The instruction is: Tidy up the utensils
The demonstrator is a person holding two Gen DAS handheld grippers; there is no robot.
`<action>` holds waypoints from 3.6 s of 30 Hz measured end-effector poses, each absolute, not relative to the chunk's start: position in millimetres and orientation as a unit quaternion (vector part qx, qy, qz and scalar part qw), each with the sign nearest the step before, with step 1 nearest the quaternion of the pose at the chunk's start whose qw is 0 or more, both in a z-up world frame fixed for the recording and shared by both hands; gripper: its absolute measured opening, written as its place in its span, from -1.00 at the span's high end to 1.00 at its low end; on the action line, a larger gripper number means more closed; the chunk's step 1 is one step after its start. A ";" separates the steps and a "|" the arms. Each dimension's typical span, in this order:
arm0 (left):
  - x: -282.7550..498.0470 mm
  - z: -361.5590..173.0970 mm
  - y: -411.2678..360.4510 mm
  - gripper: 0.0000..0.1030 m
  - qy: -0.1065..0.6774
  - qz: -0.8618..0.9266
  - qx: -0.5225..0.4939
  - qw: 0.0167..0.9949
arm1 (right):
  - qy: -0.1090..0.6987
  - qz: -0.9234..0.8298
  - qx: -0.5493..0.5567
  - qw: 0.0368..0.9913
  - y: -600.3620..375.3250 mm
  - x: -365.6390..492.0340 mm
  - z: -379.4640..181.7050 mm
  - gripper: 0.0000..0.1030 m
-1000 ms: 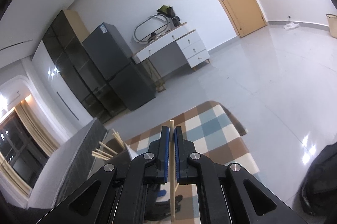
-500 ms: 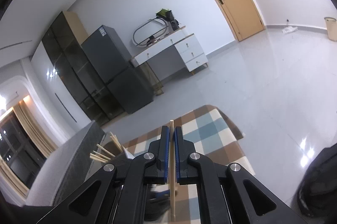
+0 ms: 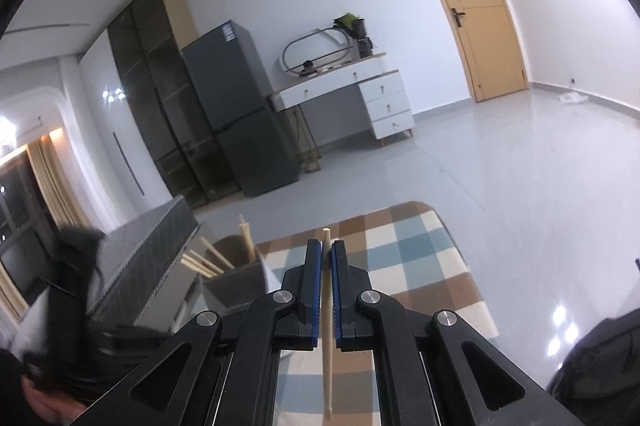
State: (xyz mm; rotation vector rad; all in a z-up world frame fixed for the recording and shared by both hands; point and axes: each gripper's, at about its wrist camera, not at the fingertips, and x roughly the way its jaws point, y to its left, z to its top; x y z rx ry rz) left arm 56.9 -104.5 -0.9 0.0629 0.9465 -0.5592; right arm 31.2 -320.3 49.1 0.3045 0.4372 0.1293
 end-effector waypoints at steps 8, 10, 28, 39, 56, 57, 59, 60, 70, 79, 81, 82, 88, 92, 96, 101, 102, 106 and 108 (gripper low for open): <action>46.8 44.6 -89.0 1.00 0.400 -0.273 0.028 0.875 | 0.217 0.061 0.129 0.966 -301.4 31.6 58.4 0.92; 51.3 52.9 -87.4 1.00 0.393 -0.275 0.024 0.877 | 0.216 0.065 0.123 0.966 -296.5 33.7 63.0 0.92; 124.4 134.7 -40.5 1.00 0.324 -0.232 0.004 0.917 | 0.126 0.166 0.073 0.975 -210.7 125.9 156.1 0.92; 174.9 99.2 -26.6 1.00 0.339 -0.209 0.004 0.917 | 0.142 0.182 0.078 0.970 -190.0 180.2 118.5 0.92; 183.9 41.8 -20.4 1.00 0.404 -0.223 -0.016 0.887 | 0.216 0.204 0.052 0.953 -190.0 176.4 39.6 0.78; 184.2 40.1 -19.7 0.99 0.409 -0.222 -0.023 0.885 | 0.229 0.208 0.051 0.950 -190.3 176.1 36.4 0.75; 180.4 37.2 -14.6 0.93 0.420 -0.207 -0.043 0.883 | 0.246 0.204 0.046 0.946 -193.8 164.8 29.8 0.56; 176.0 37.9 -11.1 0.77 0.420 -0.200 -0.054 0.884 | 0.247 0.200 0.047 0.947 -197.1 160.2 30.0 0.55; 100.5 85.0 4.3 -0.35 0.342 -0.152 -0.064 0.925 | 0.213 0.170 0.065 0.960 -227.6 76.3 63.0 -0.41; 43.7 111.8 6.9 -0.76 0.274 -0.122 -0.064 0.952 | 0.152 0.182 0.068 0.969 -230.8 16.4 102.9 -0.98; 32.2 114.9 9.4 -0.84 0.256 -0.110 -0.064 0.958 | 0.145 0.184 0.070 0.970 -231.1 8.6 106.5 -1.00; 28.2 112.9 10.3 -0.89 0.250 -0.105 -0.062 0.961 | 0.144 0.183 0.070 0.970 -230.7 4.3 107.1 -1.00; 5.4 107.9 12.5 -0.93 0.233 -0.096 -0.061 0.966 | 0.135 0.180 0.064 0.972 -228.9 -19.2 106.6 -1.00; -2.6 100.6 14.1 -0.94 0.236 -0.091 -0.070 0.965 | 0.136 0.164 0.071 0.974 -230.2 -30.2 103.2 -1.00; -7.0 96.3 11.9 -0.94 0.237 -0.085 -0.068 0.965 | 0.140 0.156 0.070 0.975 -231.3 -36.3 102.3 -1.00; -9.5 91.5 13.8 -0.94 0.241 -0.075 -0.077 0.965 | 0.151 0.146 0.069 0.975 -231.8 -40.6 97.0 -1.00; -8.5 90.4 14.3 -0.94 0.244 -0.076 -0.078 0.964 | 0.152 0.145 0.069 0.975 -231.9 -43.0 95.4 -1.00; -12.1 85.2 16.7 -0.94 0.245 -0.069 -0.081 0.964 | 0.153 0.141 0.073 0.975 -232.5 -45.7 94.0 -1.00; -10.8 83.7 19.0 -0.94 0.247 -0.067 -0.088 0.963 | 0.154 0.140 0.073 0.975 -232.4 -46.1 92.6 -1.00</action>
